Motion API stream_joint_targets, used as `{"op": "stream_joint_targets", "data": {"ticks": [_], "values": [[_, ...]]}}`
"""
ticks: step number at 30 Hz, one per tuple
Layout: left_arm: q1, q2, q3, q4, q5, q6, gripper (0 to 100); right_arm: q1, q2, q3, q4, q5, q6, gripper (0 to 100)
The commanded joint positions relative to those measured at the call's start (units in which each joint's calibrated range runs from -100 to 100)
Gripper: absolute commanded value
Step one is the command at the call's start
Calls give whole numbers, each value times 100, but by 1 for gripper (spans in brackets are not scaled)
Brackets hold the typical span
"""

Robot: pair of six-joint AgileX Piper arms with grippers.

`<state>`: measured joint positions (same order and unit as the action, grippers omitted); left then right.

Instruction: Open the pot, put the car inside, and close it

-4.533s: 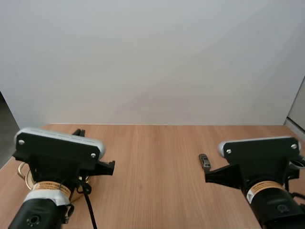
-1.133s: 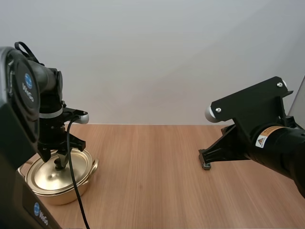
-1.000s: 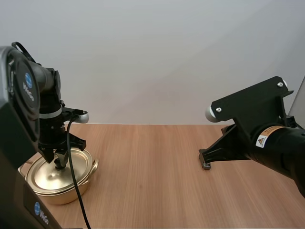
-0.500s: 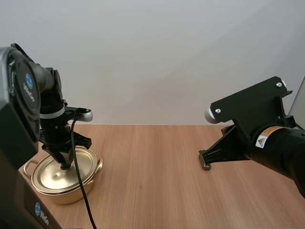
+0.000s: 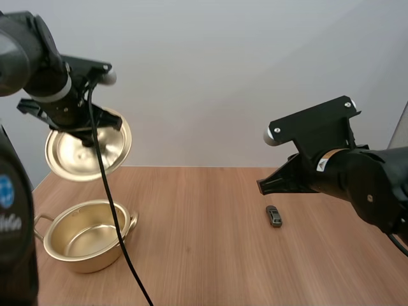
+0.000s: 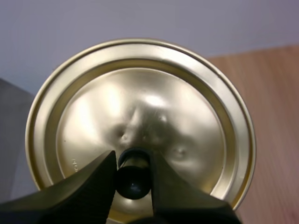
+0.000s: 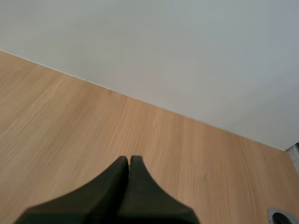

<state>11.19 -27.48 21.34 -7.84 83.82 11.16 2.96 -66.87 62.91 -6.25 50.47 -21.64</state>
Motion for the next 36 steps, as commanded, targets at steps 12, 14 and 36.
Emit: {"op": "stream_joint_targets", "data": {"ticks": [12,14,36], "values": [[-1,-3204,-642,-1421,-1325,193,0,-1,3986,-1057,-1558,-283,1314,100],[-1,-3424,-654,-1421,-1396,195,0,-1,4204,-1137,-1737,-321,1445,100],[-1,-3857,-654,-1271,-1880,176,0,-283,5630,-1187,-1695,-1483,1490,100]]}}
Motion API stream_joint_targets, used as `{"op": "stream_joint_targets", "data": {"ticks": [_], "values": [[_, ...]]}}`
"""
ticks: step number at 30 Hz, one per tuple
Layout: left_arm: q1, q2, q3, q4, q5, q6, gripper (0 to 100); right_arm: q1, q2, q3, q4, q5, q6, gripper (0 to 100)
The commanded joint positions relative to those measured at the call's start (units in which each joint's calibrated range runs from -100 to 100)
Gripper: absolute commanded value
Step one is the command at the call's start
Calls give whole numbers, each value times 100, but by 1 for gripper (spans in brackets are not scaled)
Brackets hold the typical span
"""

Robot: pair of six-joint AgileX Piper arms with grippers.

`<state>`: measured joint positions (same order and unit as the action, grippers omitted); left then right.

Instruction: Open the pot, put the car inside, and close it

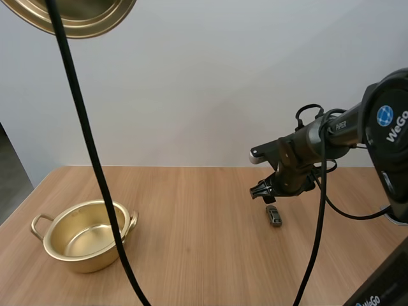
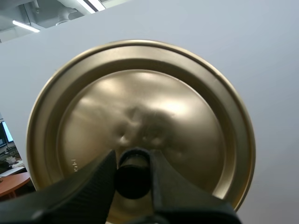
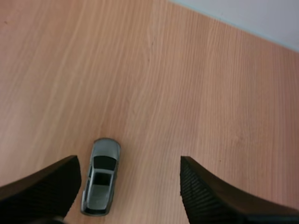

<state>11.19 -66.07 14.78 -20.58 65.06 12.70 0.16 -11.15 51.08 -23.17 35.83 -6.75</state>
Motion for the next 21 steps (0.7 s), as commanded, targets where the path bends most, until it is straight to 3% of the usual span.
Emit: {"op": "stream_joint_targets", "data": {"ticks": [1,6,12,21], "values": [[-1,2,2,3,-4,45,0,-3,113,-5,19,-38,-26,100],[-1,2,2,3,-4,45,0,-3,254,-5,138,-78,-166,100],[-1,2,2,3,-4,45,0,-3,307,-5,1227,-132,-1172,100],[-1,2,2,3,243,59,0,-3,418,-5,1304,-145,-1227,100]]}}
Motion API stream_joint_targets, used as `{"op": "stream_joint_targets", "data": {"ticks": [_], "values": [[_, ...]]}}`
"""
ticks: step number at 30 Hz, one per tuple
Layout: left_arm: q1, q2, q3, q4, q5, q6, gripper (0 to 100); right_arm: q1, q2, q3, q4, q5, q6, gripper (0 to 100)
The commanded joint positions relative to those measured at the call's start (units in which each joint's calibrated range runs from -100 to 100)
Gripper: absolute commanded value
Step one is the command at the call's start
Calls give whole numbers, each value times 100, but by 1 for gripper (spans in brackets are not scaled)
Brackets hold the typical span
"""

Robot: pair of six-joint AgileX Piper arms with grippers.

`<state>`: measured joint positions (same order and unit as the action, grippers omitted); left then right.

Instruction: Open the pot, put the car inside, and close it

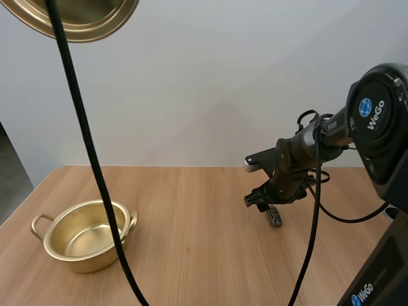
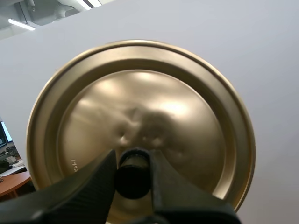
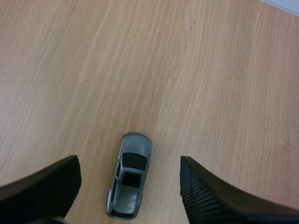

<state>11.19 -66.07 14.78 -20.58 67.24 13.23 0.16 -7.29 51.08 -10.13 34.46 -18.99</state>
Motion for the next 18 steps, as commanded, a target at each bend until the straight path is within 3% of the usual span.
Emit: {"op": "stream_joint_targets", "data": {"ticks": [1,8,10,11,13,15,18], "values": [[-1,2,2,3,24,6,0,-3,73,-5,0,13,-3,100],[-1,2,2,14,26,26,0,-3,293,-5,-49,96,-3,94],[-1,2,2,14,26,26,0,-3,293,-5,-62,59,-3,85],[-1,2,2,14,26,26,0,-3,293,-5,-84,59,-3,75],[-1,2,2,14,26,26,0,-3,293,-5,-85,59,-3,45],[-1,2,2,14,26,26,0,-3,293,-5,-85,59,-3,0],[-1,2,2,14,26,26,0,-3,293,-5,-73,59,-3,0]]}}
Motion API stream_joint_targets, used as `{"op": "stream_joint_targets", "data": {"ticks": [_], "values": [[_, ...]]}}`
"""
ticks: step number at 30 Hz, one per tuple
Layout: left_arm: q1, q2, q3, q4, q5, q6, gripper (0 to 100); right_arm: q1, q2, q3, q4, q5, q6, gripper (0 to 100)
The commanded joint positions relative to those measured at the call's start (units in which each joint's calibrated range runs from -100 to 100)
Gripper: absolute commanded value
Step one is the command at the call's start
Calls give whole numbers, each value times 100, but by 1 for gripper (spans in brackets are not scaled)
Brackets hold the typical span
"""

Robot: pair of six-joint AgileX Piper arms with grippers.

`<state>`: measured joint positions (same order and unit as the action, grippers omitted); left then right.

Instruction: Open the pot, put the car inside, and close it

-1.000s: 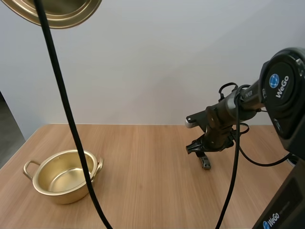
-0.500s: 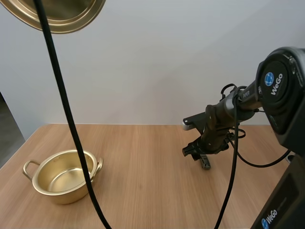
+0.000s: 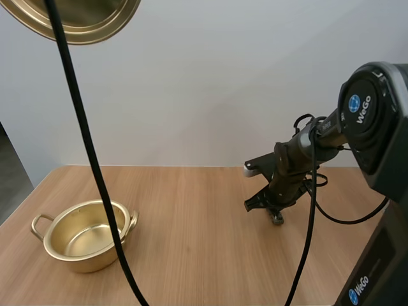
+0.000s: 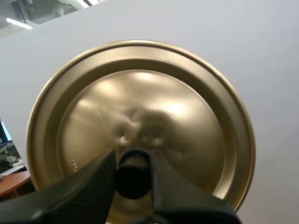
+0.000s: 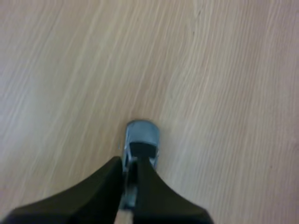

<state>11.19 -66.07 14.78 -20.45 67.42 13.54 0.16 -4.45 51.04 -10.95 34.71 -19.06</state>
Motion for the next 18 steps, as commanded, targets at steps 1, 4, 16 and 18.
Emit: {"op": "stream_joint_targets", "data": {"ticks": [1,4,16,18], "values": [[-1,2,2,1,8,-5,0,-3,10,-1,10,35,5,0],[-1,2,2,1,8,-5,0,-3,10,-1,-1,35,-52,0],[-1,2,2,-2,25,35,0,-3,-132,-1,-13,-32,-128,42],[-1,2,2,-2,45,35,0,-3,-141,-1,-13,0,-128,65]]}}
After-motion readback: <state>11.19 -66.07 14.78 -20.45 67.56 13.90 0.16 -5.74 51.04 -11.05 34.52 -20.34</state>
